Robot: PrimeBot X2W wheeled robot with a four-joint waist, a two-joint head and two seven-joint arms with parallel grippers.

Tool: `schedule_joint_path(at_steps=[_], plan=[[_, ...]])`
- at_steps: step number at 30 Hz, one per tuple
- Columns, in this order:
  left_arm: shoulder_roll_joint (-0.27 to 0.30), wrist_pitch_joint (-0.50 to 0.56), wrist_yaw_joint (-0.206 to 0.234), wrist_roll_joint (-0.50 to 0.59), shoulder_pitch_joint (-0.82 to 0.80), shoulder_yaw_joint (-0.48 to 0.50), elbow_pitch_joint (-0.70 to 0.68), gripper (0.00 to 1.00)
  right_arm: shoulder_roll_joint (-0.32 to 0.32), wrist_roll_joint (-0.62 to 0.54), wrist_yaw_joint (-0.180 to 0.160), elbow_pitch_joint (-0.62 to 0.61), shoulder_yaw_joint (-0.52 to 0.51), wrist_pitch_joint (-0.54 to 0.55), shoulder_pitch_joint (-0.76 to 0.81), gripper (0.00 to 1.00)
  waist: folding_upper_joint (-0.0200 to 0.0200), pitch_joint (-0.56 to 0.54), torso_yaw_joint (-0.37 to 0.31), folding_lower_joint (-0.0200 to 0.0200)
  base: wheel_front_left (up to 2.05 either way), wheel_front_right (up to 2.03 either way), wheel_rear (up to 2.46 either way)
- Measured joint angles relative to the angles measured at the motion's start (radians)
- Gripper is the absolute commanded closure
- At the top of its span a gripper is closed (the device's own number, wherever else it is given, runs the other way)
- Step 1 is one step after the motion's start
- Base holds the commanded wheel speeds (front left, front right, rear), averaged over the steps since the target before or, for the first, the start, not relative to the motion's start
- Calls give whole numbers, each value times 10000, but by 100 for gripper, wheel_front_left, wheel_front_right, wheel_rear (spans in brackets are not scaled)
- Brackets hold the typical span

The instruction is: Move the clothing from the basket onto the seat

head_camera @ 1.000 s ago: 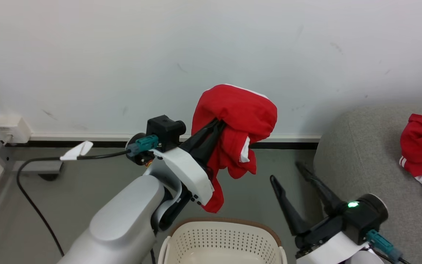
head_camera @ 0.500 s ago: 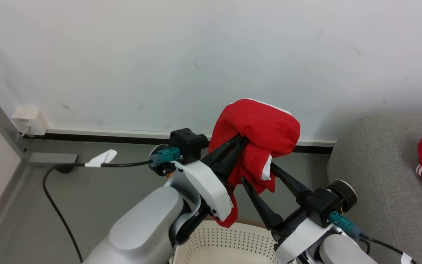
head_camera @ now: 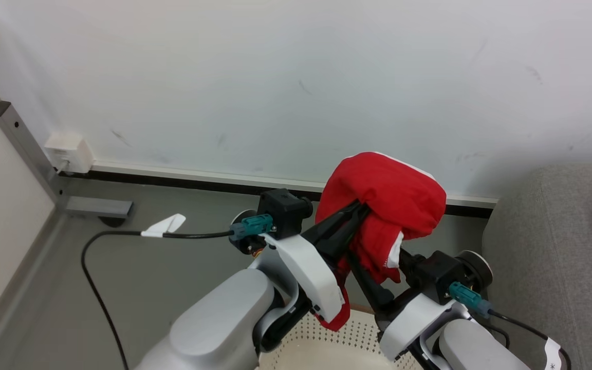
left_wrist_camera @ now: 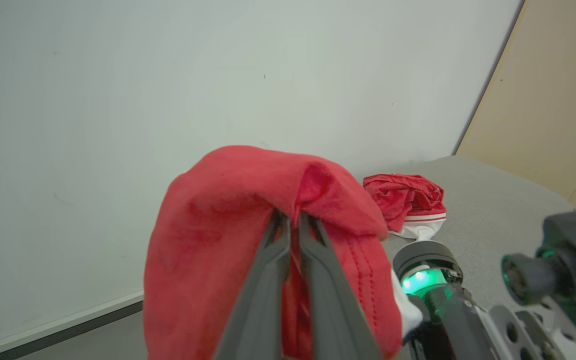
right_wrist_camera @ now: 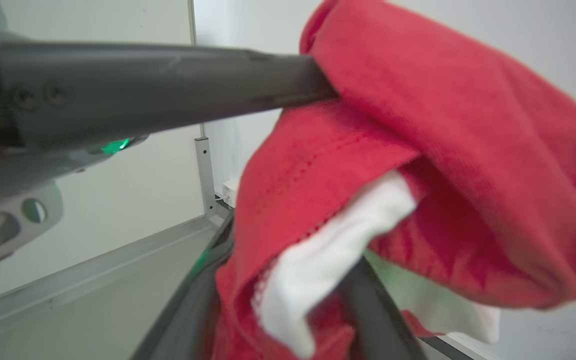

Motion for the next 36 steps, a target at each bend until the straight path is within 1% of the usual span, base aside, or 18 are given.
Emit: schedule_joint_path(at_steps=[1,12,22,23,24,25,26,30,32,36], plan=[[-2,0,-8,-2,-1,-8,8,100,27,8,0,29,-23,0,-11,100,0,15,21,0,0,0,0],[38,-21,-12,-35,-23,-17,104,100,77,107,0,84,-236,0,-25,100,0,38,-5,0,0,0,0],[50,-75,98,-35,-17,-107,221,100,-251,63,0,-384,-1101,0,353,100,0,35,-38,0,0,0,0],[54,-77,102,-35,-13,-111,238,89,-280,36,0,-428,-1206,2,403,100,0,42,-44,0,0,0,0],[59,-75,104,-35,-9,-121,253,72,-316,21,0,-485,-1312,2,434,100,0,53,-55,0,0,0,0],[58,-67,104,-46,-2,-134,267,52,-360,-33,0,-568,-1427,0,465,100,0,64,-71,-1,0,0,0],[56,-63,104,-50,4,-144,270,0,-414,-75,2,-631,-1534,2,494,100,0,74,-90,0,0,0,0],[98,-59,105,-71,7,-211,272,0,-598,-290,0,-786,-1994,2,614,100,0,108,-218,-1,0,0,0],[151,-58,127,123,-10,-372,293,0,-702,-349,0,-920,-2228,2,635,100,0,116,-298,-1,0,0,0],[127,-50,121,167,-5,-560,291,0,-922,-466,0,-1035,-2596,2,794,100,0,133,-503,-1,0,0,0]])
